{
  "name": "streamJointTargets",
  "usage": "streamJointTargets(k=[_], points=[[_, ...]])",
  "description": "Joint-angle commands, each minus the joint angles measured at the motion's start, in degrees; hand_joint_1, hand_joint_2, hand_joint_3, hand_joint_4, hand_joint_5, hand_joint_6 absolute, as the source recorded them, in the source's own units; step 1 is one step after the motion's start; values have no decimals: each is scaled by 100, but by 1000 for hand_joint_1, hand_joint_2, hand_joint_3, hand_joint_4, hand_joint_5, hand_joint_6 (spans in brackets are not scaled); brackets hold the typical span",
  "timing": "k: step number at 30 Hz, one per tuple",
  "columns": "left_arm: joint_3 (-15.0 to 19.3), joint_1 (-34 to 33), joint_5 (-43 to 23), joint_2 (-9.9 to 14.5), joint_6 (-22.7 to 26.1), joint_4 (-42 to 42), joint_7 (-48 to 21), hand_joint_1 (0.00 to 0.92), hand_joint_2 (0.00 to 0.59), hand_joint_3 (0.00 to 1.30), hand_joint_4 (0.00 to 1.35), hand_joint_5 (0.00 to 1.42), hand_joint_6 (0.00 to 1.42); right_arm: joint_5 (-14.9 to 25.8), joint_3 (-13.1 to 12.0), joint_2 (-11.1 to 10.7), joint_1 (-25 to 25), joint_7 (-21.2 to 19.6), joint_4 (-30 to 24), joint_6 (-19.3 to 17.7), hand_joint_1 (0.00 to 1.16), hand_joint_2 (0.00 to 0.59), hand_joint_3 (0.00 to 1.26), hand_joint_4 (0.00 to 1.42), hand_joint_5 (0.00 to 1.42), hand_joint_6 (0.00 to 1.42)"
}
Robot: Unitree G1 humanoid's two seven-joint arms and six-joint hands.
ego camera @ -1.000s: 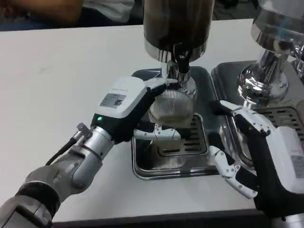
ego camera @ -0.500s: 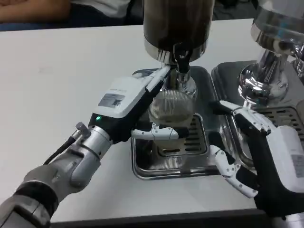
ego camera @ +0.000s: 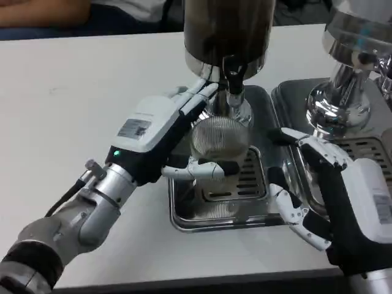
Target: Grasp the cup under the faucet to collect the drink, then remove the cup.
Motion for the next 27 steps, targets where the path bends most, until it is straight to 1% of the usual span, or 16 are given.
streamJointTargets(k=[1, 4, 8, 10, 12, 14, 16, 20, 22, 24, 25, 27], points=[[182, 249, -151, 267, -208, -273, -13, 124, 24, 3, 0, 177, 112, 79, -14, -36, -66, 15, 49, -100, 397, 476, 347, 366, 303, 306], [328, 484, -235, 482, -371, -479, -10, 125, 26, 28, 5, 193, 122, 96, -21, -35, -93, 7, 74, -116, 397, 476, 347, 366, 303, 306], [512, 742, -336, 705, -553, -674, 7, 126, 26, 53, 26, 213, 148, 106, -38, -26, -111, 2, 81, -123, 397, 476, 347, 366, 303, 304], [603, 840, -384, 774, -629, -751, -22, 126, 31, 61, 35, 215, 154, 119, -46, -29, -118, 4, 93, -131, 397, 476, 348, 366, 312, 294], [756, 1041, -533, 924, -856, -918, -78, 126, 33, 73, 47, 223, 175, 127, -56, -40, -123, 7, 101, -135, 397, 476, 348, 366, 313, 292], [888, 1203, -666, 1023, -1026, -1069, -134, 103, 42, 95, 75, 242, 224, 147, -69, -44, -124, 20, 96, -126, 397, 476, 348, 366, 313, 290], [1099, 1388, -954, 1117, -1295, -1204, -247, 64, 53, 128, 117, 279, 257, 169, -88, -51, -120, 28, 97, -122, 397, 476, 348, 365, 310, 289], [1528, 1582, -1837, 1182, -1787, -1300, -875, 9, 67, 183, 184, 334, 314, 199, -115, -64, -125, 23, 132, -133, 397, 476, 348, 363, 306, 287], [1723, 1594, -2620, 1211, -2032, -1365, -1467, 0, 74, 213, 210, 352, 332, 219, -116, -60, -148, 16, 184, -139, 397, 476, 348, 362, 305, 287], [1888, 1592, -3261, 1199, -2129, -1481, -2061, 0, 76, 255, 253, 375, 340, 269, -128, -57, -179, 22, 251, -153, 397, 476, 348, 360, 303, 287], [1962, 1577, -3566, 1202, -2132, -1573, -2354, 0, 88, 290, 298, 407, 339, 299, -134, -53, -195, 27, 288, -157, 397, 476, 348, 354, 293, 278], [2052, 1442, -4331, 1323, -2104, -1833, -3094, 0, 99, 329, 353, 449, 334, 332, -132, -38, -231, 39, 346, -144, 397, 476, 334, 341, 282, 270]])
